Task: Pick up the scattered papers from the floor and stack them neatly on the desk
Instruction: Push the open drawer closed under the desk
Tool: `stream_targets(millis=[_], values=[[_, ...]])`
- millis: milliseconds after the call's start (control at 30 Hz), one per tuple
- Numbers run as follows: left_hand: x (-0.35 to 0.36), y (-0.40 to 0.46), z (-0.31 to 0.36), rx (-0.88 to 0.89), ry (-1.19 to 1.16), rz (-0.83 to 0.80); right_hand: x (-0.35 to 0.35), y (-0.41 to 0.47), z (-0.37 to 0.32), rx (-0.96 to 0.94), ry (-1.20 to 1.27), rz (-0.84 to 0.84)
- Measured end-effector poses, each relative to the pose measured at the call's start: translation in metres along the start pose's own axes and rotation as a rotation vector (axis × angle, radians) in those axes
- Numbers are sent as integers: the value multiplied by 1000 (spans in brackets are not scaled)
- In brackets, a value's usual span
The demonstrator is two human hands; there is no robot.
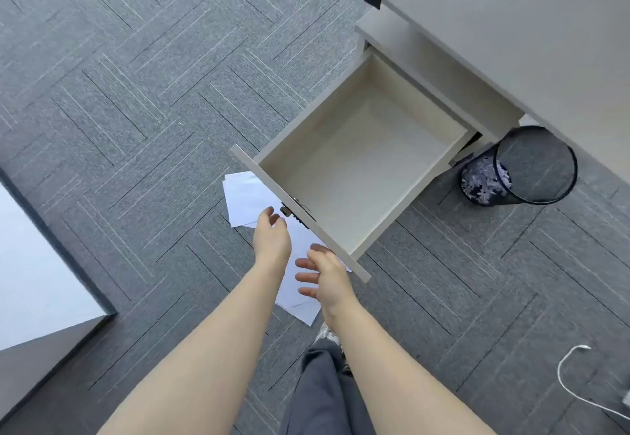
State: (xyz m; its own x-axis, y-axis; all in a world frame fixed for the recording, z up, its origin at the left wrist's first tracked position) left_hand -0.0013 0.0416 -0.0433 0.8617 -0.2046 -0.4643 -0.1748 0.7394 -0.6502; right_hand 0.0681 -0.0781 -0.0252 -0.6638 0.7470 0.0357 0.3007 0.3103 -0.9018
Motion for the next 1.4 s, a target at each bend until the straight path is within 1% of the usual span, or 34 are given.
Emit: stream_targets(millis=[133,300,667,967,1400], values=[[10,11,-8,-47,-162,7,0,7,4,44,49,28],[19,12,-4,-17,-276,3,-4,13,2,15,67,82],[46,17,18,38,-198,42,-23,25,-32,-56,94,164],[84,16,55,69,-164,38,-49,43,-73,-81,71,181],[156,18,100,17,-255,40,-91,75,-141,-98,25,161]])
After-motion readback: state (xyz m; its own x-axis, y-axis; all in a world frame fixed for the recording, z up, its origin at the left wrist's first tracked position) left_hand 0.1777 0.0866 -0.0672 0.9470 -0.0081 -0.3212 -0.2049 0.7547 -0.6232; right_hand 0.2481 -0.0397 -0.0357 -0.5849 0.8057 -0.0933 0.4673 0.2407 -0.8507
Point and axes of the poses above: each hand's wrist, its own y-axis towards the middle knuckle, its own x-axis out of the palm, z = x × y, the point moved 6 cm from there along y, towards the middle knuckle, and after that the axes turned 10 degrees about z, right-handed, at the moved point
